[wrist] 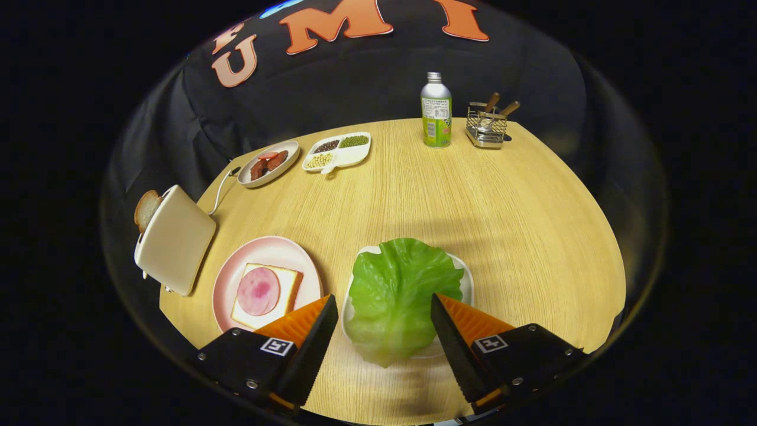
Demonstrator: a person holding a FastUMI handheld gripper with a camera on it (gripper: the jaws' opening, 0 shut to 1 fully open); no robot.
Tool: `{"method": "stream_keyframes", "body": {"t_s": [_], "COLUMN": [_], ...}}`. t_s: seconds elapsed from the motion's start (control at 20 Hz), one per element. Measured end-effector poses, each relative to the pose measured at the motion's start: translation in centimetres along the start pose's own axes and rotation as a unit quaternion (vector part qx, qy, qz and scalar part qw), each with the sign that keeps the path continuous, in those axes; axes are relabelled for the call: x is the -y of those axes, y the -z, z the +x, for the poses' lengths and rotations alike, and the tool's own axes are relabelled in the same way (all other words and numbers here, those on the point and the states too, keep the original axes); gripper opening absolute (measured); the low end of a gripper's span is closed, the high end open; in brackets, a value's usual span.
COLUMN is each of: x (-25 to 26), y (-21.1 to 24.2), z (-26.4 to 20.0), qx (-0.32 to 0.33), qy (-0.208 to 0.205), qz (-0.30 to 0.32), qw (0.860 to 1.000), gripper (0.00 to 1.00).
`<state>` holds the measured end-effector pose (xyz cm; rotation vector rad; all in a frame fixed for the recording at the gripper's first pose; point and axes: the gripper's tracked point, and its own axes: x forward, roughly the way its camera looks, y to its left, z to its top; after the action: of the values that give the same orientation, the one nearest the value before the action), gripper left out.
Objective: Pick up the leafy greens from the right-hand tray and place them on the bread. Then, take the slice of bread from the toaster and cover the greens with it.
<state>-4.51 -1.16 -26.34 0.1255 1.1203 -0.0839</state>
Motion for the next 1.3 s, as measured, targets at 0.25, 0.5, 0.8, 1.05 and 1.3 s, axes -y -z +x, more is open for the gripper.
{"method": "stream_keyframes", "body": {"t_s": [0.25,0.5,0.8,1.05,1.3], "x": [1.0,1.5,1.2,1.8,0.1], "y": [1.1,2.1,1.7,1.2,0.2], "z": [2.1,3.9,4.1,4.3,3.3], "qx": [-0.045,-0.067,-0.046,-0.034,-0.019], "qy": [0.021,0.054,0.078,0.078,0.022], "qz": [0.011,0.009,-0.030,-0.018,0.019], "qw": [0.999,0.996,0.995,0.996,0.999], "gripper": [0.93,0.84,0.68,0.24,0.06]}}
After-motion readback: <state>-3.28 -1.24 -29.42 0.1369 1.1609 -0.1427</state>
